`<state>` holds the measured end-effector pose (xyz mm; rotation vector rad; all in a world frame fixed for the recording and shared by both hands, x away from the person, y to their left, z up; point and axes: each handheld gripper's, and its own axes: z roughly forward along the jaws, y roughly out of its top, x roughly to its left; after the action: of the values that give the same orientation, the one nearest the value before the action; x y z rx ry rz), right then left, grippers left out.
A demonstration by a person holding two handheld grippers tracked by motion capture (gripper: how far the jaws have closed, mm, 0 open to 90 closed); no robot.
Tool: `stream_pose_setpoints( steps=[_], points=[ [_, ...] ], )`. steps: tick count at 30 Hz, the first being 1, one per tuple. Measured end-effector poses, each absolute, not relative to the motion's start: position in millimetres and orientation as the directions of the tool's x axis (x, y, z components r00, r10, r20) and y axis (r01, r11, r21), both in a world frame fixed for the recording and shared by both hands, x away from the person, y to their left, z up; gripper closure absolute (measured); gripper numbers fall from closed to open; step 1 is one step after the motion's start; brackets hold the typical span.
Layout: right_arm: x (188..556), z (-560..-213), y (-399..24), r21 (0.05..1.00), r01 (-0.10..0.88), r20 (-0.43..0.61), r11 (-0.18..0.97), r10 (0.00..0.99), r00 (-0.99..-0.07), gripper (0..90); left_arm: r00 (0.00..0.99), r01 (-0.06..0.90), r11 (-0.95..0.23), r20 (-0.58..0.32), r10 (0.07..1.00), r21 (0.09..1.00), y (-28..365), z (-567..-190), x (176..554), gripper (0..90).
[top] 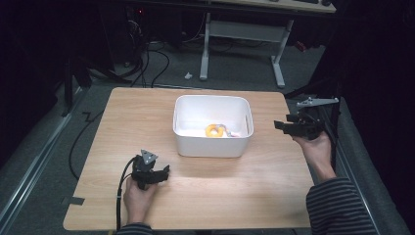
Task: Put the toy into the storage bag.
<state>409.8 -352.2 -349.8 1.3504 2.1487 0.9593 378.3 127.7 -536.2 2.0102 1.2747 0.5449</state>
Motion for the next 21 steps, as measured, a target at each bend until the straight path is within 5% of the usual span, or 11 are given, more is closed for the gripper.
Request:
stream_pose_setpoints(
  steps=[21],
  points=[
    [360.9, -426.2, -369.3, 0.744, 0.636, 0.087, 0.208, 0.912, -0.4, 40.4, 0.431, 0.615, -0.284, -0.012, 0.902, 0.735, 127.6, -536.1, 378.2, 21.3]
  ],
)
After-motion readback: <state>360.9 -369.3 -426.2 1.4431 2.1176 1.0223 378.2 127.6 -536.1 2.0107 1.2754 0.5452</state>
